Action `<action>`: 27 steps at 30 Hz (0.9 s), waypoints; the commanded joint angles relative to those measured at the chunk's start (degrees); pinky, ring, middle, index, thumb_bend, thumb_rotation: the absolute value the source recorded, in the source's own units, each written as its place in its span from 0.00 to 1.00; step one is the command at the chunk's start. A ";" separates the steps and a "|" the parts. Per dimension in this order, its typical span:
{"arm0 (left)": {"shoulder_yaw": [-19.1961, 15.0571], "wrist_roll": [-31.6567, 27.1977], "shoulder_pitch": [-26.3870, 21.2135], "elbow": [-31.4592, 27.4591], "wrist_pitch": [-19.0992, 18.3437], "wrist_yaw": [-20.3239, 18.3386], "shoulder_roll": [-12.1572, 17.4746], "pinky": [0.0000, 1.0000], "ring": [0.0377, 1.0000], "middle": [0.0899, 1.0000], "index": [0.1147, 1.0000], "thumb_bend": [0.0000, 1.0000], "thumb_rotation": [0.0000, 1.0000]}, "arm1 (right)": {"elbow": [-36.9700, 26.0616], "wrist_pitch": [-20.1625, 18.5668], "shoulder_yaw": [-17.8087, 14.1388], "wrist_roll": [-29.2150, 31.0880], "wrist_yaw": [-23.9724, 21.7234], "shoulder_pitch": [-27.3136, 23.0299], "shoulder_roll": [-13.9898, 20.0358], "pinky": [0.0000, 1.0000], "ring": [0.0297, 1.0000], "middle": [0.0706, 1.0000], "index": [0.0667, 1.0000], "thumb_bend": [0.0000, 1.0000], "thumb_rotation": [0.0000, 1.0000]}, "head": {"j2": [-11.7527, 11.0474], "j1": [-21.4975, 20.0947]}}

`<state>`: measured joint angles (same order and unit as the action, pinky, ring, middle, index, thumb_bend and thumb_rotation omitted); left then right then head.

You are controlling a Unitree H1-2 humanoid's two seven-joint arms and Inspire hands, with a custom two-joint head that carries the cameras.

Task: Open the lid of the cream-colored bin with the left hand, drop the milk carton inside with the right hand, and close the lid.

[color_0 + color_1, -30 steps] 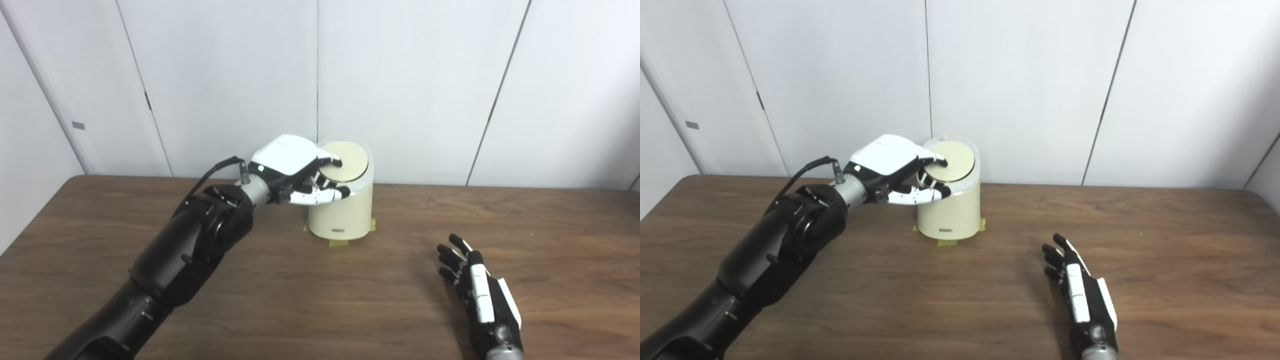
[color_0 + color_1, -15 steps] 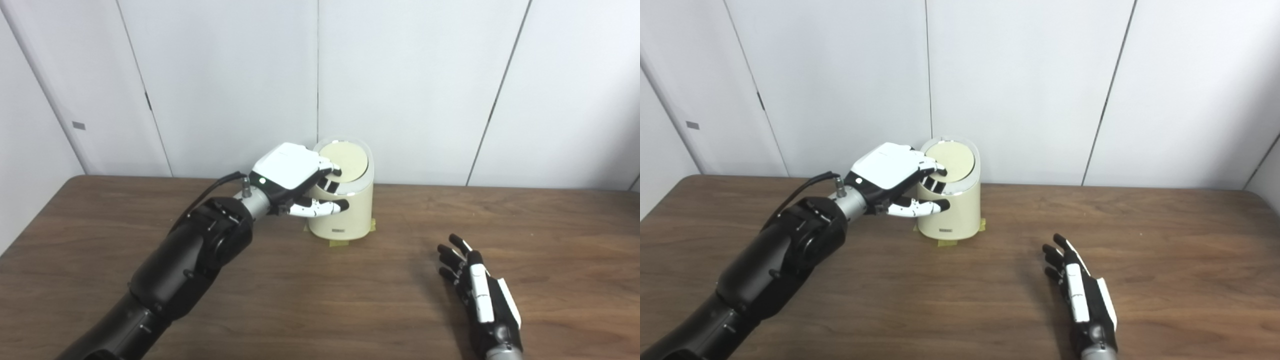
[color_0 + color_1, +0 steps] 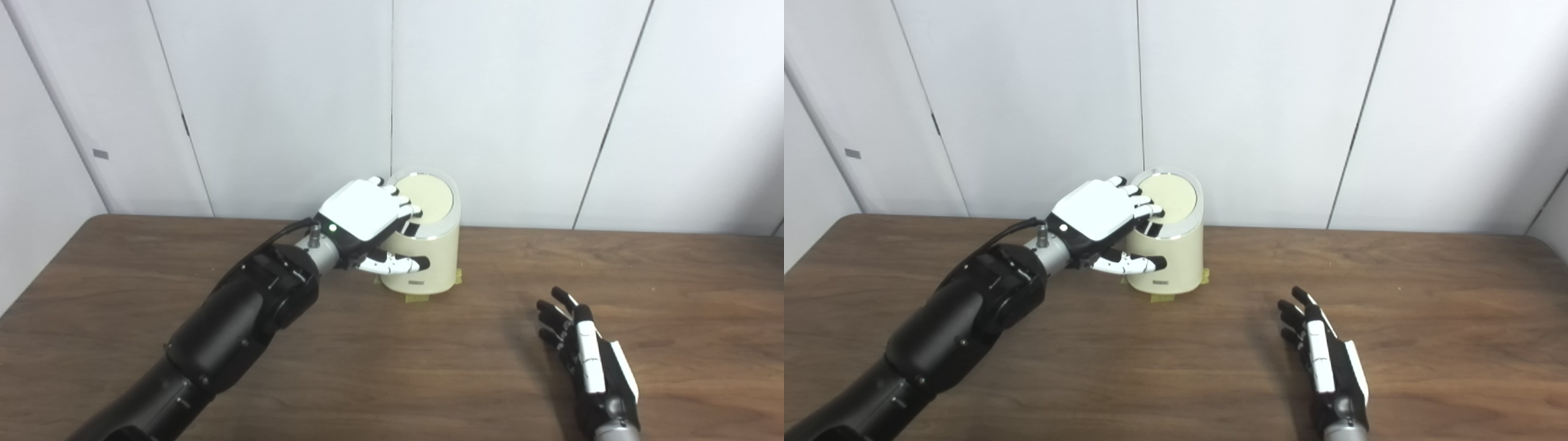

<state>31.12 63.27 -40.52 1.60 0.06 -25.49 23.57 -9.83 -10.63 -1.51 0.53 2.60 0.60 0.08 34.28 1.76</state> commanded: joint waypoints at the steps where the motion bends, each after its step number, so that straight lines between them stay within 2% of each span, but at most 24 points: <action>1: 1.00 0.61 -0.50 1.83 0.23 -4.29 0.66 0.99 0.95 0.90 0.84 0.60 1.00 | -2.43 1.04 -0.14 -0.37 0.32 -1.88 -0.32 0.82 0.86 0.82 0.88 0.55 1.00 | 0.07 0.07; 8: -0.59 -2.62 -0.12 0.88 -0.10 -5.35 0.48 0.96 0.93 0.88 0.82 0.64 1.00 | -3.14 0.09 -0.24 -0.14 0.51 -1.92 -0.33 0.82 0.86 0.82 0.88 0.53 1.00 | 0.15 -0.04; 15: -9.08 -14.92 1.91 -4.08 -4.36 -4.53 -2.35 0.88 0.89 0.86 0.84 0.57 0.98 | -3.13 -0.10 -0.33 0.15 0.32 -1.96 -0.22 0.83 0.86 0.82 0.89 0.53 1.00 | 0.13 -0.02; 18: -12.53 -18.31 2.40 -6.45 -6.88 -4.39 -3.25 0.89 0.91 0.88 0.87 0.54 0.98 | -2.93 0.15 -0.39 0.22 0.31 -1.95 -0.19 0.83 0.86 0.82 0.89 0.52 1.00 | 0.06 -0.02; 22: -17.27 -22.59 3.93 -8.48 -8.69 -1.00 -4.95 0.83 0.90 0.89 0.87 0.53 0.97 | -2.65 0.43 -0.42 0.13 0.26 -1.88 -0.05 0.83 0.86 0.82 0.89 0.54 1.00 | 0.06 0.09; 27: -21.08 -26.56 6.24 -10.71 -11.89 0.76 -7.51 0.82 0.91 0.91 0.88 0.53 0.98 | -2.54 0.23 -0.64 0.39 0.24 -2.02 -0.02 0.83 0.87 0.82 0.88 0.53 1.00 | 0.07 0.15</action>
<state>11.12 38.17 -33.05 -6.73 -11.17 -26.82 16.60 -10.99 -11.49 -1.88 0.72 2.97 0.50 0.02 34.28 1.85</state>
